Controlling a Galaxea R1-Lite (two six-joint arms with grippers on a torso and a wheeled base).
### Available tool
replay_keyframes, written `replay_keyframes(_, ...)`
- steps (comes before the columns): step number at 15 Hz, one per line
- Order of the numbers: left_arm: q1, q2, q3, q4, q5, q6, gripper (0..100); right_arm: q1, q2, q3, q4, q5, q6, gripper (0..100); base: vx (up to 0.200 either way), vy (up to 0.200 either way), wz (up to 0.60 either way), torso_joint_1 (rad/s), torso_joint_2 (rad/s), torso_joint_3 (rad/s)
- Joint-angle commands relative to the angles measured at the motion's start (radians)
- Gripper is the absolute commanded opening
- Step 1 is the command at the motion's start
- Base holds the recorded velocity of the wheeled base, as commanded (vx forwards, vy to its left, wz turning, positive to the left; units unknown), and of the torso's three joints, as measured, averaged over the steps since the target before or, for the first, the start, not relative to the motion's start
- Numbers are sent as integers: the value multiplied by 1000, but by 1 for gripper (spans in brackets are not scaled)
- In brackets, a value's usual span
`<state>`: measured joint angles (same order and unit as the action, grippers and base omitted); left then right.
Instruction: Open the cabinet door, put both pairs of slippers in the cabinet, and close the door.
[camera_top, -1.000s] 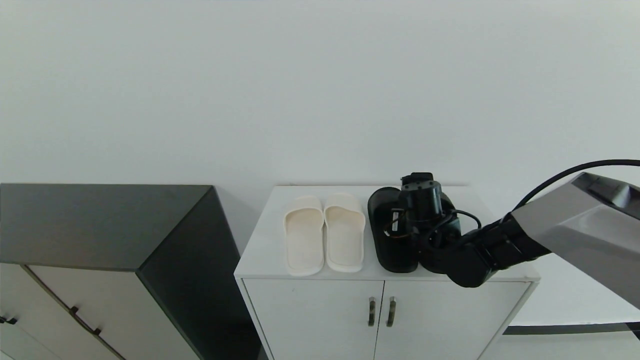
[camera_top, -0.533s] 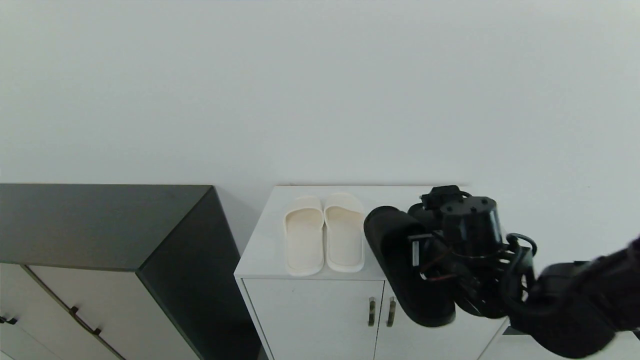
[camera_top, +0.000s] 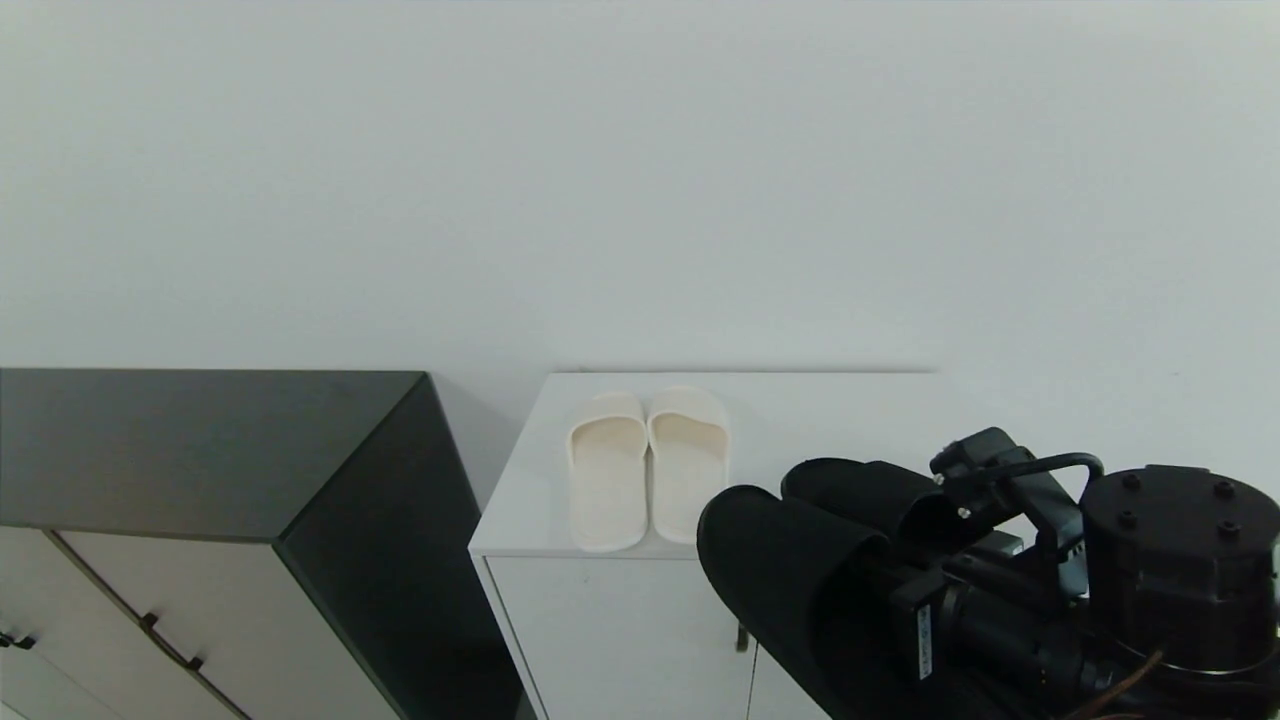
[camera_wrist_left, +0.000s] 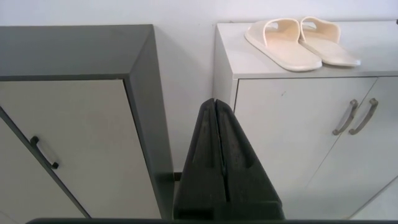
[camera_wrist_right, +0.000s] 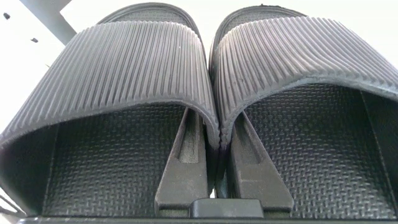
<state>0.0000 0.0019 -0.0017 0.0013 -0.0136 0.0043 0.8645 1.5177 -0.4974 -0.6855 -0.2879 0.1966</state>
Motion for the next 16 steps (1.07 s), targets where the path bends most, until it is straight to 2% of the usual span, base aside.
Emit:
replay_keyframes(1, 0, 0, 0, 0, 0, 0, 0, 4, -13, 11, 0, 1, 0, 0, -200, 0, 0, 2, 7, 2)
replay_keyframes(9, 0, 0, 0, 0, 0, 0, 0, 5, -4, 30, 0, 1, -8, 0, -200, 0, 0, 1, 2, 2)
replay_keyframes(16, 0, 0, 0, -1, 1, 0, 0, 5, 10, 46, -2, 9, -9, 0, 0, 0, 0, 0, 0, 0)
